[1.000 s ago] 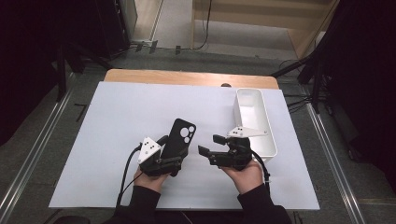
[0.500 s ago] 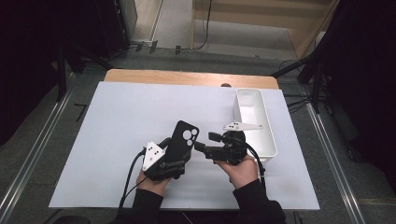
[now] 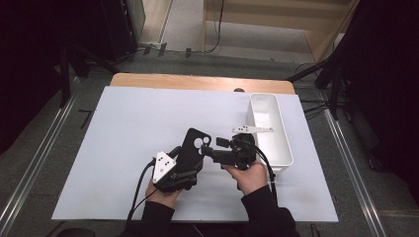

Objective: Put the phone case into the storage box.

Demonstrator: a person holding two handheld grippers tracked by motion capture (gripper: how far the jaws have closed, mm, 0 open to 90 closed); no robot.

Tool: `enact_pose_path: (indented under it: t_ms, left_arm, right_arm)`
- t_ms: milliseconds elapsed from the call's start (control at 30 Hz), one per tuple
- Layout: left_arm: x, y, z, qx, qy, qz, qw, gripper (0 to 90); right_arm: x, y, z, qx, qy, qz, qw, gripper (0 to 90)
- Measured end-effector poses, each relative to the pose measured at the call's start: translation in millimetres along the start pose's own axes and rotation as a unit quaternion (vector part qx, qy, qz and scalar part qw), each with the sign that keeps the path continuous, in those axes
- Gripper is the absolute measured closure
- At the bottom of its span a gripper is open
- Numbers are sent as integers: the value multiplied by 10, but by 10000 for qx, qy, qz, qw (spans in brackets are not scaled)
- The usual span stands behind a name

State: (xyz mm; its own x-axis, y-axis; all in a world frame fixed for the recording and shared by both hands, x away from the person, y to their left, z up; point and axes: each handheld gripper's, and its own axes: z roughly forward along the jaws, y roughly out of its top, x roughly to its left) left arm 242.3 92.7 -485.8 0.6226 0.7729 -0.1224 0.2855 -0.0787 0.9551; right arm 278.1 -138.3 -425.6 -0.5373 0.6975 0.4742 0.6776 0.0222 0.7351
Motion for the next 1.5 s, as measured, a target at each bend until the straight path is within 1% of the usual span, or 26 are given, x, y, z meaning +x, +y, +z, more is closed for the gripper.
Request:
enact_pose_path:
  t_ms: [67,100,133,167,300,400,467,600,700,733,767,800,833,867,900,933,1100,1133,1167,1200,1233,1333,1500]
  left_arm:
    - [-19,-6,-5,-16,3,34,10000,136]
    - [-34,-10,-1,-49,-64,23,10000,136]
    - [-34,-10,-1,-49,-64,23,10000,136]
    - [-49,-16,6,-21,-75,-36,10000,136]
    - [-58,-25,8,-6,-66,-46,10000,136]
    - [-69,-26,4,-36,-62,-45,10000,136]
    - [-73,-27,4,-56,-73,-44,9999,136]
    - [-84,-34,7,-58,-94,-40,9999,135]
    - [-94,-39,9,-71,-109,-40,9999,136]
    - [-95,-37,4,-32,-100,-20,9999,135]
    - [-99,-40,7,-60,-111,-38,9999,135]
    - [-99,-38,3,-40,-110,-40,9999,135]
    - [-99,-38,3,-40,-110,-40,9999,135]
    - [-99,-39,5,-59,-125,-63,9999,135]
    - [-100,-38,2,-54,-118,-63,9999,135]
    - [-100,-38,0,-56,-121,-68,9999,135]
    - [-105,-37,-8,-76,-177,-71,9998,135]
    - [-109,-39,-7,-85,-183,-69,9998,135]
    - [-113,-40,-7,-99,-189,-73,9997,135]
    - [-115,-41,-8,-106,-197,-78,9997,135]
    - [-117,-43,-8,-129,-195,-77,9997,135]
    - [-113,-40,-14,-112,-195,-54,9997,135]
    - [-117,-38,-16,-158,-196,-55,9997,134]
  right_arm:
    - [-4,3,21,25,3,50,10000,245]
    - [-5,3,45,47,-47,18,10000,252]
    - [-1,2,56,58,-84,20,9999,258]
    - [-6,3,64,90,-102,27,9999,266]
    - [-27,6,96,92,-58,212,9997,284]
    - [-37,11,112,72,-23,283,9996,293]
    - [-44,12,119,65,0,289,9996,300]
    - [-60,14,171,122,121,478,9987,331]
    - [-69,13,194,142,171,548,9982,342]
    - [-71,13,203,149,194,567,9981,356]
    - [-71,13,214,165,221,613,9977,368]
    - [-79,15,231,190,272,686,9971,403]
    - [-79,15,231,190,272,686,9971,403]
    - [-85,16,238,195,305,732,9967,432]
    - [-89,20,248,273,351,822,9956,485]
    - [-89,20,248,273,351,822,9956,485]
    - [-89,23,256,390,358,953,9940,639]
    - [-87,25,250,396,350,982,9938,665]
    - [-90,27,240,352,361,974,9940,713]
    - [-88,30,231,360,356,1008,9936,734]
    - [-88,30,231,360,356,1008,9936,734]
    - [-99,35,212,321,361,1037,9934,778]
    - [-99,39,203,312,410,1106,9925,786]
